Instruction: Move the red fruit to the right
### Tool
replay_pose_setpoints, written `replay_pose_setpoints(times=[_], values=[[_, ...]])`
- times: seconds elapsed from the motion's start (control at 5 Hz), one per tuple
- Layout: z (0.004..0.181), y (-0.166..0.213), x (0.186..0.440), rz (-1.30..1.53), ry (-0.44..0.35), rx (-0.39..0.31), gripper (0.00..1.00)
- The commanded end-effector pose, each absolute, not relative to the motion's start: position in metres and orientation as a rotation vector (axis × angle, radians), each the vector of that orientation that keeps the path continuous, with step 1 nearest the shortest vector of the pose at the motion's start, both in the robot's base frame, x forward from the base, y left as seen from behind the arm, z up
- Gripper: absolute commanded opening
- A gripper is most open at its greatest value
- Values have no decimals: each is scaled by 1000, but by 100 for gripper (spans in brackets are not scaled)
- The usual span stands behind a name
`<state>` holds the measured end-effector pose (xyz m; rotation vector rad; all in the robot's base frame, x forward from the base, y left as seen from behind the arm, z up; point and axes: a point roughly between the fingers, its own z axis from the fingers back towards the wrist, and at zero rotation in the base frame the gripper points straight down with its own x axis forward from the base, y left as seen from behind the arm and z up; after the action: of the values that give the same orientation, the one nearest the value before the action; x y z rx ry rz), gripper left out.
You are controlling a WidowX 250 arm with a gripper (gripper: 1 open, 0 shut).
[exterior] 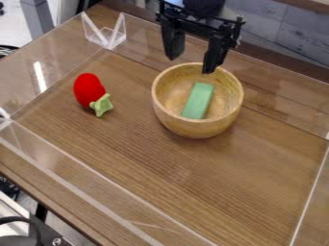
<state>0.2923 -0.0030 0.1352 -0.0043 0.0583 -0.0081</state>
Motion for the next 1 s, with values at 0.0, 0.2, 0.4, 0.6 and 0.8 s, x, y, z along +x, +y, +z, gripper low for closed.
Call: replay_pose_setpoints(times=[0.0, 0.2, 0.4, 0.6, 0.8], values=[[127, 6, 287, 71, 71, -12, 100], [120, 32, 275, 169, 62, -17, 100], [115, 63, 263, 180, 30, -21, 100], [110, 92, 255, 187, 0, -19, 100], [98, 125, 251, 163, -24, -16, 100]])
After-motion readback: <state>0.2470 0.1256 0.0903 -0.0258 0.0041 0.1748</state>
